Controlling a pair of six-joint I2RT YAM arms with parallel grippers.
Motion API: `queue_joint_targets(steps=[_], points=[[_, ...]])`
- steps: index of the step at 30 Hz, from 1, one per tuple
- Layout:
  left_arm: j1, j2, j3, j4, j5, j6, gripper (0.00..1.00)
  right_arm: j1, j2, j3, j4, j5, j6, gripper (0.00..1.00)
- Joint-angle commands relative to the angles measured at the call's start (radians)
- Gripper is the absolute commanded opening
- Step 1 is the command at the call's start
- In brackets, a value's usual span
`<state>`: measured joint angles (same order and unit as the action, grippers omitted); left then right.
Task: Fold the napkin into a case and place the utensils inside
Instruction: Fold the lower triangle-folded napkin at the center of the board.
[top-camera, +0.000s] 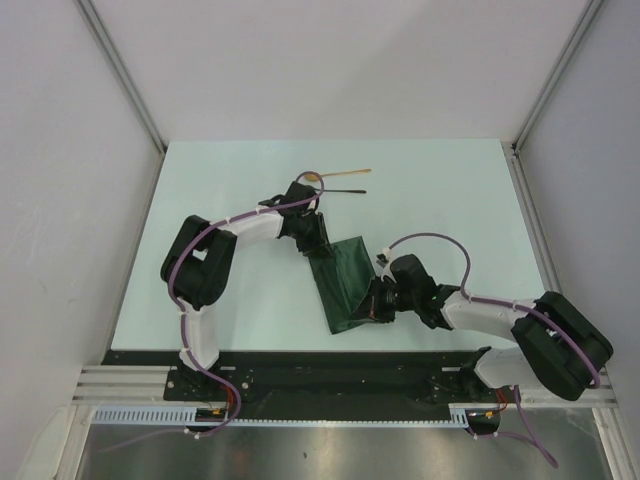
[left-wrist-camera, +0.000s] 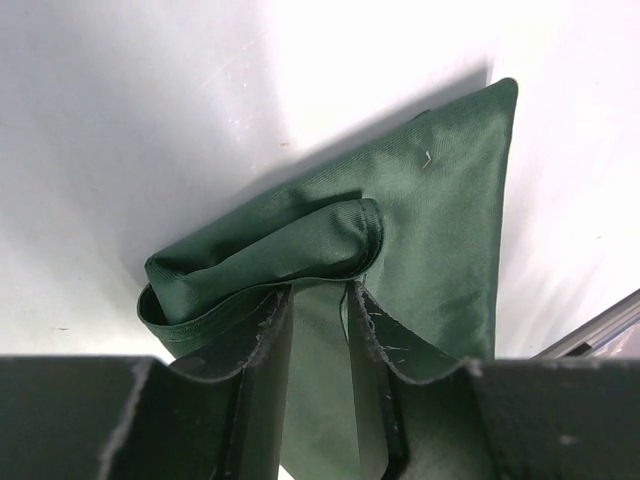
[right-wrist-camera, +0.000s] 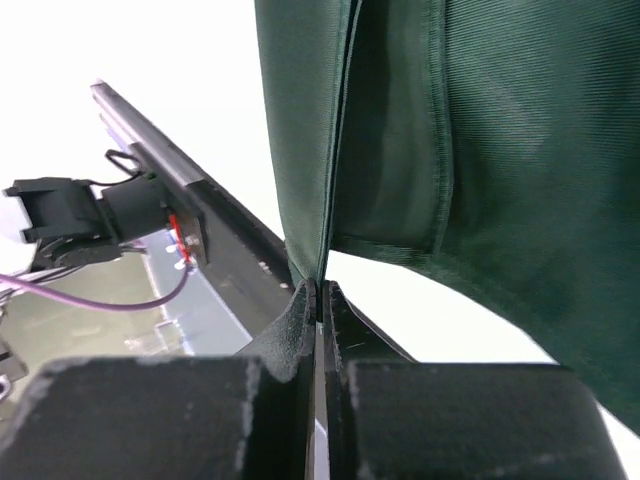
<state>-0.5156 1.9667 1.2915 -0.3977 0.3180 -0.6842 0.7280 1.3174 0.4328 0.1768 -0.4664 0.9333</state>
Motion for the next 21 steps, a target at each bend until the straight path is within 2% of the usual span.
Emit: queue_joint_targets(steps=[1,11,21], points=[[-0.008,0.001,0.011,0.049,-0.007,-0.029,0.31,-0.033,0.009,0.021,-0.062,0.031,-0.076,0.0],[-0.008,0.018,0.012,0.077,0.006,-0.063,0.27,-0.07,0.17,0.041,0.004,0.005,-0.171,0.0],[-0.006,0.012,0.006,0.089,-0.043,-0.083,0.23,-0.05,0.12,0.035,-0.037,0.032,-0.172,0.0]])
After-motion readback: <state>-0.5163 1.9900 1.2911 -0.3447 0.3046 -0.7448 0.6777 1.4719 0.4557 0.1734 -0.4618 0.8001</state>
